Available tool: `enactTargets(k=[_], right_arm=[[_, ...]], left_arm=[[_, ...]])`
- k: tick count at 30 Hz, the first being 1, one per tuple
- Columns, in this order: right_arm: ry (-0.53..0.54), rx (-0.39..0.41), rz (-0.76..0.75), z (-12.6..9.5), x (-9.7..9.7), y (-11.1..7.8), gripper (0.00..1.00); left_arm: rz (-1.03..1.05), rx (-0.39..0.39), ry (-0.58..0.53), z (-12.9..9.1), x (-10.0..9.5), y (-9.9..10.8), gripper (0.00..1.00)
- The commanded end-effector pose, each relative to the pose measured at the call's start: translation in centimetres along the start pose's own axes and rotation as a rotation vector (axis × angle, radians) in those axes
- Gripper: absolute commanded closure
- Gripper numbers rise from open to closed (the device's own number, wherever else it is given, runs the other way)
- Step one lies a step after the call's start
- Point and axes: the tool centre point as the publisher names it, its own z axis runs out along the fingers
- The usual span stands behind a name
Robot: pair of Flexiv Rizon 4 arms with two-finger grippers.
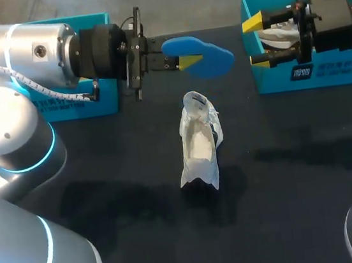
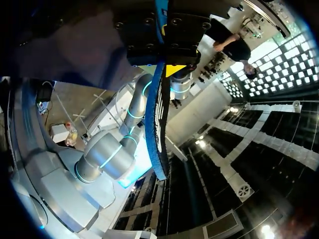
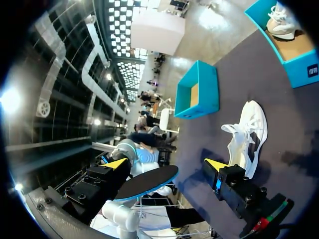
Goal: Take the shoe out of the shoebox, open the shoe tongue, remove and reinsert the insole, then place the shoe into the shoebox
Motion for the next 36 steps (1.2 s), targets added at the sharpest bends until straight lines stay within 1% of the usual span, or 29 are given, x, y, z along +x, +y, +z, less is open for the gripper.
enactTargets(k=[1, 3, 5, 6, 8, 9, 11, 12, 13, 14, 16, 17, 18, 19, 21, 24, 29, 36], right_arm=[[-0.002, -0.001, 0.001, 0.2, 0.0, 0.0, 0.00], [-0.002, -0.001, 0.001, 0.2, 0.0, 0.0, 0.00], [-0.002, -0.001, 0.001, 0.2, 0.0, 0.0, 0.00], [-0.002, -0.001, 0.001, 0.2, 0.0, 0.0, 0.00], [-0.002, -0.001, 0.001, 0.2, 0.0, 0.0, 0.00], [-0.002, -0.001, 0.001, 0.2, 0.0, 0.0, 0.00], [-0.002, -0.001, 0.001, 0.2, 0.0, 0.0, 0.00], [-0.002, -0.001, 0.001, 0.2, 0.0, 0.0, 0.00], [-0.002, -0.001, 0.001, 0.2, 0.0, 0.0, 0.00], [-0.002, -0.001, 0.001, 0.2, 0.0, 0.0, 0.00], [-0.002, -0.001, 0.001, 0.2, 0.0, 0.0, 0.00], [-0.002, -0.001, 0.001, 0.2, 0.0, 0.0, 0.00], [-0.002, -0.001, 0.001, 0.2, 0.0, 0.0, 0.00], [-0.002, -0.001, 0.001, 0.2, 0.0, 0.0, 0.00], [-0.002, -0.001, 0.001, 0.2, 0.0, 0.0, 0.00], [-0.002, -0.001, 0.001, 0.2, 0.0, 0.0, 0.00], [-0.002, -0.001, 0.001, 0.2, 0.0, 0.0, 0.00], [0.000, -0.003, 0.001, 0.3, 0.1, 0.1, 0.00]], left_arm=[[0.102, -0.018, 0.012, -0.1, 0.2, 0.6, 1.00], [0.204, -0.028, 0.022, -0.2, 0.2, 0.9, 1.00], [0.207, -0.023, 0.018, -0.2, 0.2, 1.0, 1.00], [0.297, -0.028, 0.021, -0.4, 0.2, 1.5, 1.00], [0.305, -0.021, 0.014, -0.4, 0.2, 1.6, 1.00], [0.391, -0.032, 0.037, -0.5, 0.2, 2.0, 1.00], [0.414, -0.035, 0.036, -0.6, 0.2, 2.2, 1.00], [0.509, -0.052, 0.064, -0.7, 0.4, 2.8, 1.00], [0.554, -0.063, 0.085, -0.7, 0.5, 3.0, 1.00], [0.554, -0.063, 0.085, -0.7, 0.5, 3.0, 1.00], [0.667, -0.083, 0.099, -0.9, 1.0, 3.9, 1.00], [0.667, -0.083, 0.099, -0.9, 1.0, 3.9, 1.00], [0.762, -0.107, 0.122, -1.1, 1.4, 4.6, 1.00], [0.790, -0.110, 0.126, -1.2, 1.5, 4.9, 1.00], [0.817, -0.125, 0.126, -1.3, 1.9, 5.3, 1.00], [0.857, -0.156, 0.097, -1.2, 2.1, 6.2, 1.00], [0.895, -0.197, 0.063, -1.0, 2.1, 7.5, 1.00], [0.919, -0.215, 0.037, 0.0, 2.1, 8.6, 1.00]])
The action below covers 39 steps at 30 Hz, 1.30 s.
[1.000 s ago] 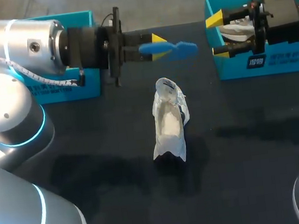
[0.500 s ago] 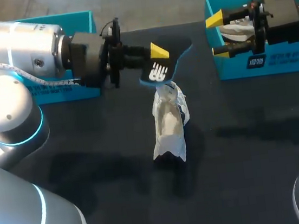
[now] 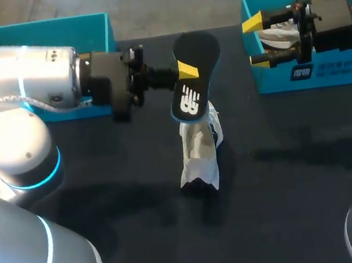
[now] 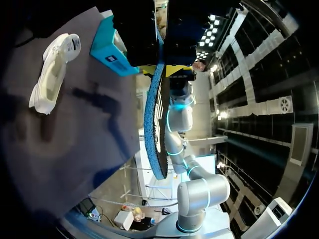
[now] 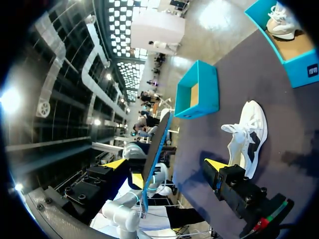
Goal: Take the shoe out of the shoebox, open the shoe tongue, remove and reinsert the insole, then place the shoe into the shoebox
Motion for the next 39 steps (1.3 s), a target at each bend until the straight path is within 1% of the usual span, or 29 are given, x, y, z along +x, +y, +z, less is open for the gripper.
enactTargets(k=[1, 6, 11, 17, 18, 20, 21, 22, 23, 24, 25, 35, 39], right_arm=[[0.003, -0.004, 0.000, 0.3, 0.1, 0.1, 0.00], [0.025, -0.010, -0.003, 0.8, 0.2, 0.2, 0.00], [0.037, -0.013, 0.003, 1.4, 0.0, 0.3, 0.00], [0.050, 0.012, 0.007, 2.5, -0.1, 0.2, 0.00], [0.053, 0.019, 0.008, 2.7, -0.1, 0.2, 0.03], [0.054, 0.022, 0.008, 2.9, -0.1, 0.2, 0.13], [0.056, 0.026, 0.008, 3.0, -0.1, 0.2, 0.20], [0.057, 0.027, 0.008, 3.1, -0.1, 0.2, 0.23], [0.057, 0.029, 0.009, 3.2, -0.1, 0.2, 0.32], [0.058, 0.030, 0.009, 3.3, -0.1, 0.2, 0.38], [0.058, 0.031, 0.009, 3.3, -0.1, 0.3, 0.48], [0.070, 0.049, 0.012, 4.1, -0.2, 0.6, 0.56], [0.071, 0.050, 0.011, 4.1, -0.2, 0.7, 0.61]], left_arm=[[0.040, -0.043, -0.015, 1.3, 0.6, 0.2, 1.00], [0.072, -0.080, -0.020, 2.5, 0.7, 0.9, 1.00], [0.063, -0.096, -0.043, 3.4, 0.6, 1.3, 1.00], [0.066, -0.118, -0.048, 4.3, 0.7, 2.0, 1.00], [0.067, -0.118, -0.047, 4.5, 0.8, 2.1, 1.00], [0.069, -0.118, -0.046, 4.7, 0.8, 2.2, 1.00], [0.070, -0.117, -0.044, 4.9, 0.9, 2.3, 1.00], [0.071, -0.117, -0.044, 5.0, 0.9, 2.3, 1.00], [0.072, -0.117, -0.043, 5.0, 0.9, 2.4, 1.00], [0.072, -0.118, -0.043, 5.1, 1.0, 2.4, 1.00], [0.071, -0.120, -0.043, 5.2, 0.9, 2.5, 1.00], [0.091, -0.127, -0.044, 6.0, 0.8, 3.0, 1.00], [0.089, -0.129, -0.045, 6.0, 0.9, 3.0, 1.00]])
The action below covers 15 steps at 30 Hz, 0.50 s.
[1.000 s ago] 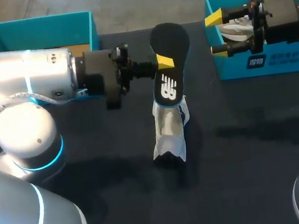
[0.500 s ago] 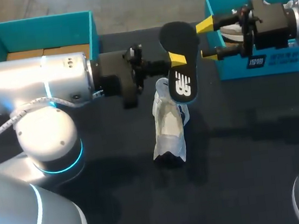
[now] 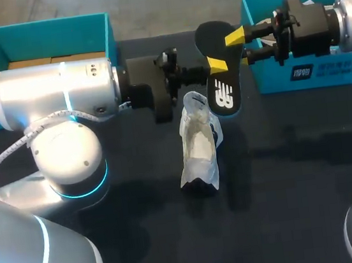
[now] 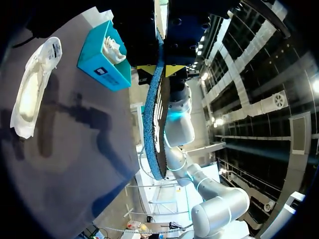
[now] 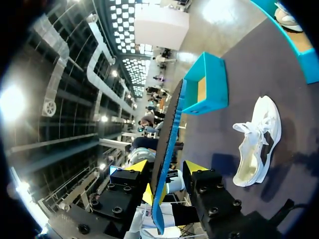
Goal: Take the shoe out of the shoebox, open the shoe tongue, remove and reinsert the insole, then place the shoe into the shoebox
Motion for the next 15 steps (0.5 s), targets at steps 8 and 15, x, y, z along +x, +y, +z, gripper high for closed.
enactTargets(k=[8, 15], right_arm=[[-0.004, -0.001, 0.003, 0.33, -0.09, 0.47, 1.00], [0.001, 0.007, -0.003, 0.48, 0.00, 0.63, 1.00]], left_arm=[[-0.003, -0.008, 0.007, 0.37, 0.44, 0.11, 1.00], [-0.001, -0.014, 0.008, 0.55, 0.43, 0.34, 1.00]])
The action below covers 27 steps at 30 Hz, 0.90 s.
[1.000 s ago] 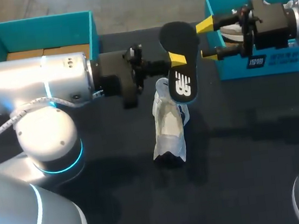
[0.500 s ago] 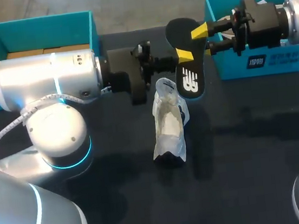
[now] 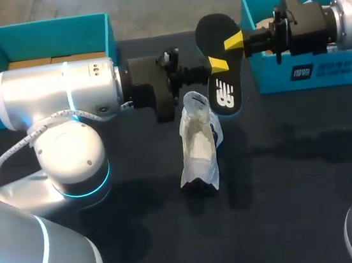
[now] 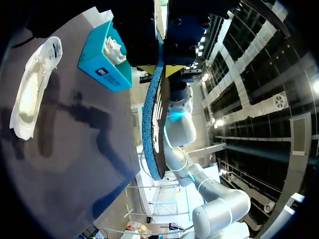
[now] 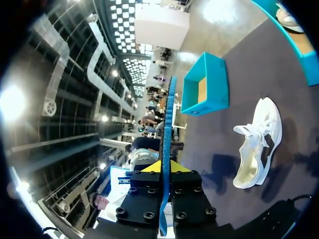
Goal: Take the shoe out of the shoebox, open the shoe tongue, remove and reinsert the insole, then place the shoe into the shoebox
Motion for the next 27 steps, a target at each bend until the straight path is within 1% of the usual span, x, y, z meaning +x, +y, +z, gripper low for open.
enactTargets(k=[1, 2, 4, 9, 16, 20, 25, 27], right_arm=[[-0.001, 0.006, 0.000, 0.3, -0.1, 0.2, 1.00], [-0.001, 0.006, 0.000, 0.2, -0.1, 0.2, 1.00], [0.000, 0.004, 0.001, 0.1, -0.2, 0.2, 1.00], [0.004, 0.001, -0.003, -0.2, -0.3, 0.5, 1.00], [0.005, 0.004, -0.009, -0.6, -0.5, 0.8, 1.00], [0.000, 0.005, -0.006, -0.7, -0.6, 1.0, 1.00], [-0.008, 0.003, 0.000, -0.7, -1.0, 1.1, 1.00], [-0.014, -0.003, 0.003, -0.8, -1.1, 1.0, 1.00]], left_arm=[[0.002, -0.006, 0.003, 0.4, -0.1, 0.0, 0.97], [0.004, -0.006, 0.004, 0.5, -0.1, 0.0, 0.76], [0.006, 0.000, 0.015, 0.5, -0.1, 0.0, 0.00], [0.014, 0.019, 0.041, 0.2, -0.1, -0.2, 0.00], [0.030, 0.036, 0.087, -1.1, -0.7, 0.2, 0.00], [0.026, 0.033, 0.106, -2.0, -0.8, 0.4, 0.00], [0.020, 0.057, 0.174, -2.9, -0.8, 0.3, 0.00], [0.020, 0.067, 0.218, -3.3, -0.9, 0.4, 0.00]])
